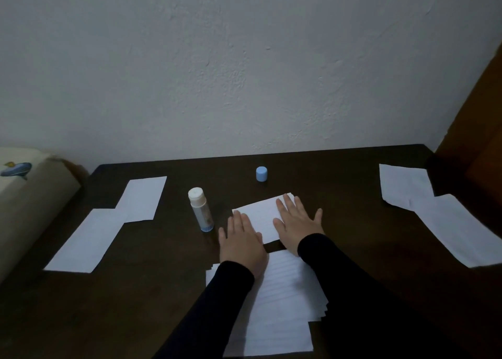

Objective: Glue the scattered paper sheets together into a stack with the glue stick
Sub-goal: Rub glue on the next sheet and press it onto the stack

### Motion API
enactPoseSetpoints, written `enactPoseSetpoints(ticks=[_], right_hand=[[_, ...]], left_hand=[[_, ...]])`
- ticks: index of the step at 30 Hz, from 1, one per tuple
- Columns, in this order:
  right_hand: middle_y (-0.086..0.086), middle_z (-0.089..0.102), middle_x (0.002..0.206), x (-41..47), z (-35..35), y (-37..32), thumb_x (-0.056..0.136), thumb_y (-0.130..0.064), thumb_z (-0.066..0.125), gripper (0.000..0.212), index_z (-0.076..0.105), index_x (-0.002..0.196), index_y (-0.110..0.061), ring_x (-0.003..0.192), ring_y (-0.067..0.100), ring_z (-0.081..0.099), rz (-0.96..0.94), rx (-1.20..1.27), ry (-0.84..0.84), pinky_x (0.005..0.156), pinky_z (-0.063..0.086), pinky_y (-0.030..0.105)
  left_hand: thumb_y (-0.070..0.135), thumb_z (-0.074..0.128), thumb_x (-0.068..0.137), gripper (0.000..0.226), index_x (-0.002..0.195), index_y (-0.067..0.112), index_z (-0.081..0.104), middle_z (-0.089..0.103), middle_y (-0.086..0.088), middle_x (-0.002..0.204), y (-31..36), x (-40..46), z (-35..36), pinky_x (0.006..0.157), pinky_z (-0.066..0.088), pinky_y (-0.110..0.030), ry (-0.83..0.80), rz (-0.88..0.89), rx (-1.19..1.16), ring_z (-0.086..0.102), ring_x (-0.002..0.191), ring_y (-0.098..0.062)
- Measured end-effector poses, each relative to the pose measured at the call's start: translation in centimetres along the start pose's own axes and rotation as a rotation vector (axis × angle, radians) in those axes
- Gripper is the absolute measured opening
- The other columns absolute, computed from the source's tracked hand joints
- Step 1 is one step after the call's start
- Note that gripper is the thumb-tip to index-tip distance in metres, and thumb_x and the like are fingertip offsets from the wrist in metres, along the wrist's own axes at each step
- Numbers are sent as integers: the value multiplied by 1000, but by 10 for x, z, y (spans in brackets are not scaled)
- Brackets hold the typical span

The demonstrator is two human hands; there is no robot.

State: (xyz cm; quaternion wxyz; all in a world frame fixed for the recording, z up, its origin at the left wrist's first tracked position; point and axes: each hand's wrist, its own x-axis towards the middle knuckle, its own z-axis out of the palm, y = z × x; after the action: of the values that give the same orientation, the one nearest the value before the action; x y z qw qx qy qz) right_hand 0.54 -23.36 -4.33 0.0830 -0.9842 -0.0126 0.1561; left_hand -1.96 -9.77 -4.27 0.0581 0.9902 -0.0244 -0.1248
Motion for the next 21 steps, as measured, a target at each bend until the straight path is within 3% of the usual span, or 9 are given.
enactPoseSetpoints(ticks=[4, 10, 14, 21], right_hand=[[-7, -22, 159, -10, -2, 3, 104, -40, 12, 53, -10, 152, -34, 145, 19, -22, -66, -33, -74, 111, -7, 64], [-12, -20, 159, 4, -5, 11, 103, -43, 11, 51, -9, 150, -43, 145, 16, -22, -142, -82, -57, 107, -9, 68], [-14, -16, 160, 13, -5, 10, 102, -48, 11, 52, -5, 151, -40, 146, 12, -18, -100, -27, -8, 110, -8, 65], [-6, -15, 161, 9, -1, 5, 96, -63, 17, 75, -6, 154, -21, 147, 13, -14, 67, 8, 50, 112, -5, 62]], left_hand=[[37, 17, 103, 58, 154, 14, 3, -3, -7, 162, -8, -1, -5, 116, -2, -54, 34, 100, 77, -4, 149, -23], [42, 15, 103, 54, 153, 30, -1, -12, -4, 161, -7, 16, -8, 114, -4, -58, -19, 220, 41, -11, 148, -27], [50, 10, 101, 59, 153, 26, -4, -14, -2, 161, 0, 28, -6, 115, -4, -56, -10, 146, 20, -11, 148, -23], [55, 11, 99, 74, 151, 7, -9, -15, -10, 160, 12, 21, -1, 118, 0, -47, -28, -114, -30, -11, 147, -25]])
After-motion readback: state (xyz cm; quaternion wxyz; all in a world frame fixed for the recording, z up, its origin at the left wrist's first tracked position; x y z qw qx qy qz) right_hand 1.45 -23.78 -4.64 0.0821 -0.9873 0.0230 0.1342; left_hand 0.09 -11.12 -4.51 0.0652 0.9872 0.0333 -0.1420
